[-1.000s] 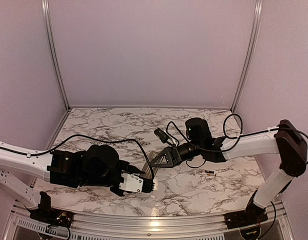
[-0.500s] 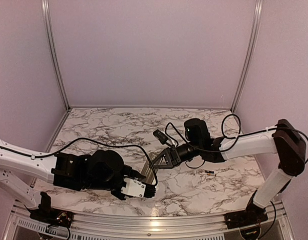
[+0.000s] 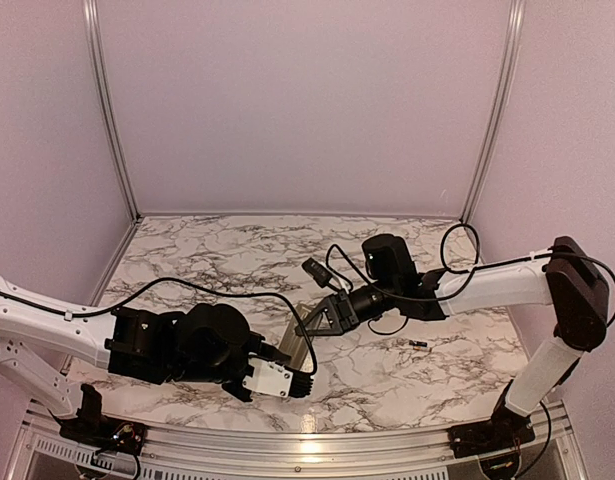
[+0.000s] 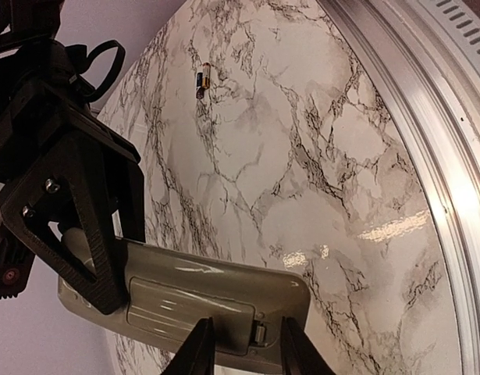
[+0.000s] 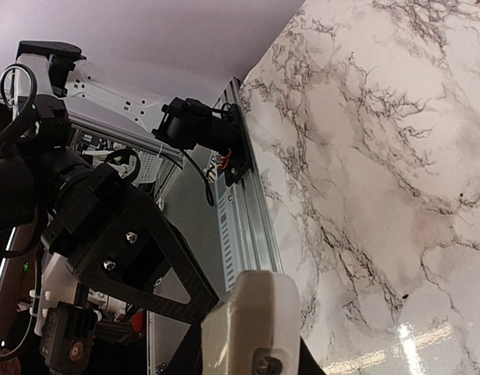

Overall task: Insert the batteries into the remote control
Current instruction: Remove the battery cover from the remote control.

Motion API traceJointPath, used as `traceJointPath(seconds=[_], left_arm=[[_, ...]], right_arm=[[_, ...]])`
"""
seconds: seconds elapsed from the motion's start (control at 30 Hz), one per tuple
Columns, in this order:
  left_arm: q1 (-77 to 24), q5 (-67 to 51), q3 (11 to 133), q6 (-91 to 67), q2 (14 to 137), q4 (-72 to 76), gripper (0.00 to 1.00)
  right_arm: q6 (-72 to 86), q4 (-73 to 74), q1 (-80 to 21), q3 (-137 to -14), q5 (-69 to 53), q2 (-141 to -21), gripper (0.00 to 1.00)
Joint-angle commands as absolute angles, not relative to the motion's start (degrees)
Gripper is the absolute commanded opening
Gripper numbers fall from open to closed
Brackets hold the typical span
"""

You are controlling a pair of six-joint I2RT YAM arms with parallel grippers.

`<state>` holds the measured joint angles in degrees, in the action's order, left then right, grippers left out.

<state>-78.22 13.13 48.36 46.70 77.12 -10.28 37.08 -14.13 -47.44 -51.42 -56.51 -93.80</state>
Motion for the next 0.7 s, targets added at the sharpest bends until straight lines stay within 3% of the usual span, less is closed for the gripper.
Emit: traceJointPath(seconds=[0.0,0.67], left_arm=[[-78.03,15.45,49.66,46.58,77.21,-10.33,0.29],[-78.15,17.17,48.25,49.02,76.64,-8.68,0.29]], right_arm=[[35.49,-12.48,-49.00,-54.04,-59.18,-93.96,0.00],[39.81,-17.66,-49.57,-53.31,-62.39,-94.45,0.00]])
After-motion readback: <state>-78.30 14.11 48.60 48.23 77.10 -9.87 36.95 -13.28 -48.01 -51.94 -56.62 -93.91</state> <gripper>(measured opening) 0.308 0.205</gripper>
